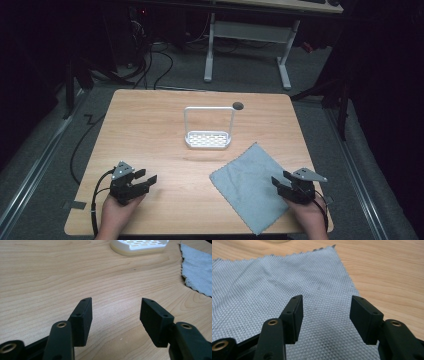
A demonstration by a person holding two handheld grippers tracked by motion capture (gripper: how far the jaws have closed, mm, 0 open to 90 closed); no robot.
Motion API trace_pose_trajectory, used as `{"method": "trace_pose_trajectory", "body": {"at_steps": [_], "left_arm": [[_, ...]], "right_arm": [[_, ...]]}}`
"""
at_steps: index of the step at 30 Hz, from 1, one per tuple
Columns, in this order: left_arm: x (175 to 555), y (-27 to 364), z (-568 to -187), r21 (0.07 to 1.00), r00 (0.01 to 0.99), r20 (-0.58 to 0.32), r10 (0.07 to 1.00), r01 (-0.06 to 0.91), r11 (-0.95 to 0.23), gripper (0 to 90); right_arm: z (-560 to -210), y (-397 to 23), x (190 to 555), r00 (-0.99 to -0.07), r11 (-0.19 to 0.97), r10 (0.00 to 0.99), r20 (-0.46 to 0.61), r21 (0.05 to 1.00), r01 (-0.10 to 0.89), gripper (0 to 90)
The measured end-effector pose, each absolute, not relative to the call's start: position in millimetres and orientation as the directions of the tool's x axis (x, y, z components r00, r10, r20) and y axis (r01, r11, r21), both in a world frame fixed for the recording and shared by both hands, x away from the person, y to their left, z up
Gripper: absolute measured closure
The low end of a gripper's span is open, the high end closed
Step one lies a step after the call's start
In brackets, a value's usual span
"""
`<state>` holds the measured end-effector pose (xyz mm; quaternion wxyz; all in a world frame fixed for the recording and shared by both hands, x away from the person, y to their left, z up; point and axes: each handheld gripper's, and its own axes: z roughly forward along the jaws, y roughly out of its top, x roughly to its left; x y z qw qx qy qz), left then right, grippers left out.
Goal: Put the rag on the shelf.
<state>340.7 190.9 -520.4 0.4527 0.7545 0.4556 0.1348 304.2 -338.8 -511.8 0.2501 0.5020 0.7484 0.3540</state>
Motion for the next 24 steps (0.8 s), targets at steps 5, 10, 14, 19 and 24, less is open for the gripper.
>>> {"method": "trace_pose_trajectory", "body": {"at_steps": [5, 10, 14, 19, 24], "left_arm": [[340.6, 189.6, -520.8, 0.806, 0.551, -0.198, 0.811, 0.562, -0.185, 44.5], [340.4, 191.2, -520.6, 0.806, 0.545, -0.211, 0.811, 0.567, -0.171, 44.4], [340.1, 193.1, -520.8, 0.806, 0.544, -0.220, 0.810, 0.569, -0.163, 44.3], [340.7, 192.3, -521.2, 0.806, 0.542, -0.215, 0.812, 0.569, -0.166, 44.2], [339.6, 188.9, -521.5, 0.803, 0.553, -0.196, 0.810, 0.565, -0.191, 43.8]], "right_arm": [[-513.5, -339.8, 304.0, -0.371, 0.231, 0.928, 0.003, 0.779, 0.583, 44.6], [-510.1, -341.0, 303.0, -0.374, 0.215, 0.927, 0.021, 0.789, 0.576, 48.1], [-508.5, -338.5, 301.7, -0.380, 0.204, 0.924, 0.038, 0.791, 0.577, 49.4], [-506.9, -332.6, 298.8, -0.408, 0.222, 0.912, 0.032, 0.798, 0.560, 51.5], [-505.7, -326.4, 293.5, -0.448, 0.225, 0.892, 0.063, 0.798, 0.559, 64.7]]}}
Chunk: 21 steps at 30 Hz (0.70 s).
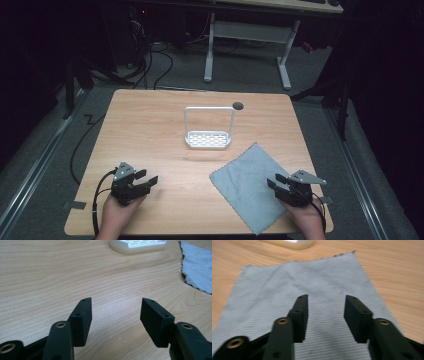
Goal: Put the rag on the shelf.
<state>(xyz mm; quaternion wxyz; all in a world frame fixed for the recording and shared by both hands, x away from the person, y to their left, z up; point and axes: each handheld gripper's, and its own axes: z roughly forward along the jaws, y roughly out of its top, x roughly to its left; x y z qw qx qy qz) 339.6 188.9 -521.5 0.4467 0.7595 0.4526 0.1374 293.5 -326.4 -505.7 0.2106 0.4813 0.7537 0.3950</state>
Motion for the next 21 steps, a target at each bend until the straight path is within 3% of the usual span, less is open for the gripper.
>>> {"method": "trace_pose_trajectory", "body": {"at_steps": [3, 5, 16, 21], "left_arm": [[340.0, 190.4, -521.2, 0.804, 0.548, -0.203, 0.812, 0.566, -0.181, 43.8], [340.2, 191.7, -521.1, 0.805, 0.543, -0.210, 0.813, 0.568, -0.171, 43.8], [337.7, 194.7, -520.9, 0.807, 0.538, -0.220, 0.813, 0.569, -0.158, 44.5], [332.0, 193.9, -521.5, 0.806, 0.543, -0.219, 0.810, 0.568, -0.163, 45.9]], "right_arm": [[-505.5, -313.8, 288.0, -0.527, 0.294, 0.849, 0.046, 0.787, 0.542, 86.5], [-506.2, -301.1, 285.3, -0.580, 0.361, 0.815, 0.018, 0.767, 0.531, 90.0], [-522.0, -263.1, 285.7, -0.684, 0.499, 0.730, 0.002, 0.681, 0.535, 90.0], [-523.1, -241.0, 291.3, -0.710, 0.518, 0.704, -0.003, 0.687, 0.510, 90.0]]}}
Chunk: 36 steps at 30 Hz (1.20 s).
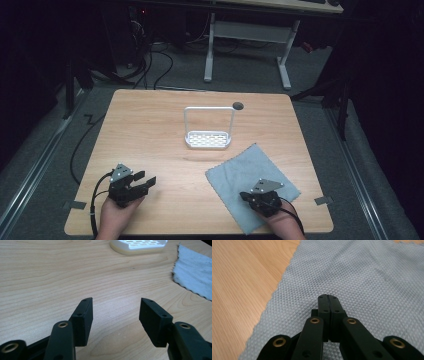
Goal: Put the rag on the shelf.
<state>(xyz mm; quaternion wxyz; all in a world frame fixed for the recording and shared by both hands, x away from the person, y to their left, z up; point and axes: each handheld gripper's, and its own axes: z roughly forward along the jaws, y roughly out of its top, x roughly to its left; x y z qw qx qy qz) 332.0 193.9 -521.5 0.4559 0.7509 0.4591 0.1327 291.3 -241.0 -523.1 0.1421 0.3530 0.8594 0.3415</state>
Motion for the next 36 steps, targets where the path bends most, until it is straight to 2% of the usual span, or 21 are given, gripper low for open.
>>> {"method": "trace_pose_trajectory", "body": {"at_steps": [4, 5, 9, 12, 13, 14, 17, 19, 21, 23, 24, 26, 28, 31, 36], "left_arm": [[326.7, 188.7, -519.9, 0.808, 0.559, -0.208, 0.802, 0.560, -0.181, 46.7], [322.5, 182.1, -519.2, 0.806, 0.577, -0.206, 0.791, 0.558, -0.197, 46.7], [312.8, 158.5, -518.7, 0.798, 0.628, -0.194, 0.753, 0.548, -0.252, 48.0], [307.2, 143.3, -516.5, 0.795, 0.661, -0.173, 0.730, 0.531, -0.293, 59.9], [301.9, 126.5, -514.1, 0.797, 0.704, -0.123, 0.700, 0.490, -0.352, 62.4], [300.0, 118.2, -513.5, 0.794, 0.720, -0.113, 0.685, 0.480, -0.374, 63.5], [297.5, 103.1, -513.4, 0.787, 0.751, -0.132, 0.647, 0.476, -0.392, 71.7], [295.1, 80.8, -513.6, 0.779, 0.793, -0.169, 0.585, 0.471, -0.414, 79.2], [293.7, 70.7, -513.8, 0.777, 0.816, -0.158, 0.556, 0.451, -0.440, 88.5], [292.2, 48.6, -517.2, 0.766, 0.851, -0.170, 0.496, 0.431, -0.477, 88.9], [292.2, 48.6, -517.2, 0.766, 0.851, -0.170, 0.496, 0.431, -0.477, 88.7], [291.7, 28.1, -522.0, 0.756, 0.870, -0.221, 0.440, 0.438, -0.486, 87.0], [290.3, 15.5, -525.8, 0.747, 0.882, -0.212, 0.422, 0.424, -0.511, 86.2], [290.7, 5.4, -531.4, 0.732, 0.882, -0.208, 0.423, 0.427, -0.530, 87.3], [294.0, 16.7, -530.3, 0.725, 0.872, -0.198, 0.448, 0.438, -0.532, 89.2]], "right_arm": [[-523.8, -220.8, 296.9, -0.735, 0.537, 0.678, -0.012, 0.690, 0.485, 90.0], [-524.2, -205.1, 301.4, -0.751, 0.553, 0.660, -0.021, 0.690, 0.466, 90.0], [-523.9, -190.7, 305.1, -0.775, 0.581, 0.630, -0.040, 0.687, 0.436, 89.9], [-520.7, -193.4, 303.5, -0.780, 0.561, 0.625, -0.031, 0.712, 0.422, 90.0], [-512.8, -203.8, 302.8, -0.766, 0.514, 0.642, -0.010, 0.747, 0.421, 90.0], [-510.8, -207.8, 303.0, -0.758, 0.498, 0.652, -0.004, 0.756, 0.424, 90.0], [-508.0, -219.6, 303.3, -0.734, 0.476, 0.679, -0.007, 0.766, 0.432, 90.0], [-507.2, -239.8, 303.2, -0.692, 0.440, 0.722, -0.004, 0.775, 0.455, 90.0], [-507.2, -246.9, 302.8, -0.676, 0.423, 0.737, 0.005, 0.777, 0.466, 90.0], [-508.3, -265.8, 301.0, -0.631, 0.383, 0.775, 0.022, 0.779, 0.497, 90.0], [-508.3, -265.8, 301.0, -0.631, 0.383, 0.775, 0.022, 0.779, 0.497, 90.0], [-509.1, -279.7, 297.8, -0.599, 0.361, 0.800, 0.024, 0.778, 0.513, 90.0], [-508.0, -286.7, 294.8, -0.578, 0.336, 0.816, 0.036, 0.783, 0.523, 89.9], [-506.3, -290.6, 293.3, -0.566, 0.319, 0.823, 0.042, 0.791, 0.523, 89.8], [-506.4, -288.3, 295.1, -0.567, 0.325, 0.823, 0.032, 0.792, 0.516, 89.9]]}}
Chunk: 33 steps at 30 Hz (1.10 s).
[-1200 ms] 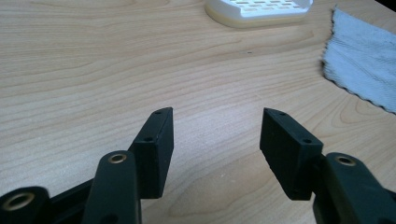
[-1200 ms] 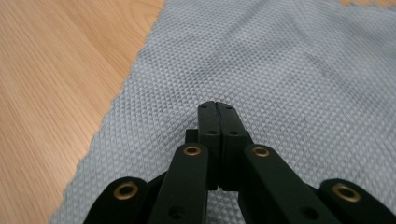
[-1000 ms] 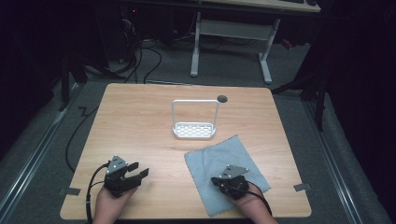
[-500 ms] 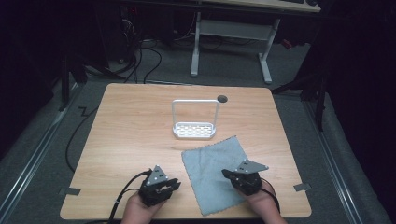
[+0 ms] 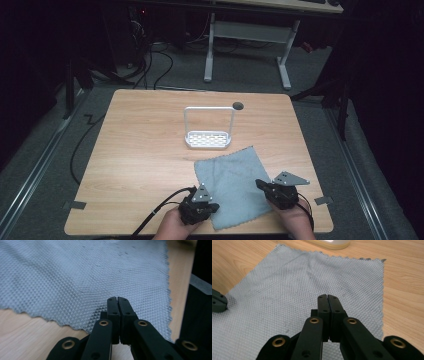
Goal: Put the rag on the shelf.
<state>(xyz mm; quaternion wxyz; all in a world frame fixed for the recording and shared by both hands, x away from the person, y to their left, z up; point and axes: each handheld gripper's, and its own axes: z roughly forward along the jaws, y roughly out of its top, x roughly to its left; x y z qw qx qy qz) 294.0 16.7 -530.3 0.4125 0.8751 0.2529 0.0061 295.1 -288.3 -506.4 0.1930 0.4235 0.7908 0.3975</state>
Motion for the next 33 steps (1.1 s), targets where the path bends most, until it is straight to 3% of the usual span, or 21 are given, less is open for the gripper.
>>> {"method": "trace_pose_trajectory", "body": {"at_steps": [12, 15, 21, 25, 33], "left_arm": [[295.5, 83.4, -531.7, 0.715, 0.765, -0.243, 0.597, 0.557, -0.423, 89.2], [298.7, 87.5, -530.1, 0.718, 0.765, -0.237, 0.599, 0.553, -0.423, 84.7], [340.1, 76.6, -528.0, 0.755, 0.720, -0.229, 0.655, 0.556, -0.348, 74.7], [349.5, 72.2, -533.2, 0.742, 0.726, -0.211, 0.654, 0.554, -0.376, 77.4], [333.3, 82.6, -530.4, 0.726, 0.734, -0.192, 0.651, 0.553, -0.409, 81.1]], "right_arm": [[-511.8, -268.0, 326.9, -0.593, 0.373, 0.805, 0.012, 0.767, 0.521, 89.9], [-516.7, -263.9, 335.4, -0.586, 0.391, 0.811, -0.009, 0.752, 0.530, 89.8], [-522.1, -265.7, 341.6, -0.573, 0.410, 0.819, -0.031, 0.729, 0.547, 89.8], [-526.0, -263.3, 338.9, -0.571, 0.434, 0.819, -0.054, 0.709, 0.555, 89.7], [-526.6, -261.5, 335.1, -0.591, 0.425, 0.806, -0.020, 0.714, 0.556, 89.7]]}}
